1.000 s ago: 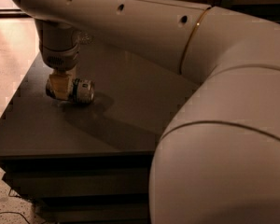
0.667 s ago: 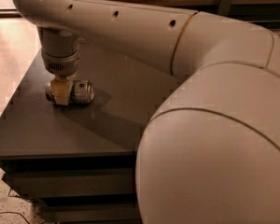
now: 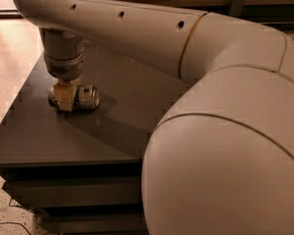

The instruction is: Knock 7up can over

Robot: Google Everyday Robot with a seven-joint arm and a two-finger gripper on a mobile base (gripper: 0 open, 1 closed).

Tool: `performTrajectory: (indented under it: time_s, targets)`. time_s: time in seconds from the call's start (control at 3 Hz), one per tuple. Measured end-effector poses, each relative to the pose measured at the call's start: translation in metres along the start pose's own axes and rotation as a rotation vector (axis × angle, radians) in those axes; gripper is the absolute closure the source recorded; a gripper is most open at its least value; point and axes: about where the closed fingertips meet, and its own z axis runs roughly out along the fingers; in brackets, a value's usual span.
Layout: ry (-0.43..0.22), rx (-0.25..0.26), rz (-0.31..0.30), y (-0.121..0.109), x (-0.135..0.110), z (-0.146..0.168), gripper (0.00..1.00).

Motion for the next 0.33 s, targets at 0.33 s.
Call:
performTrajectory:
  time_s: [0.33]
  targets:
    - [0.001,0.000,-0.001,0.0004,0.0001,0.0005,0.37]
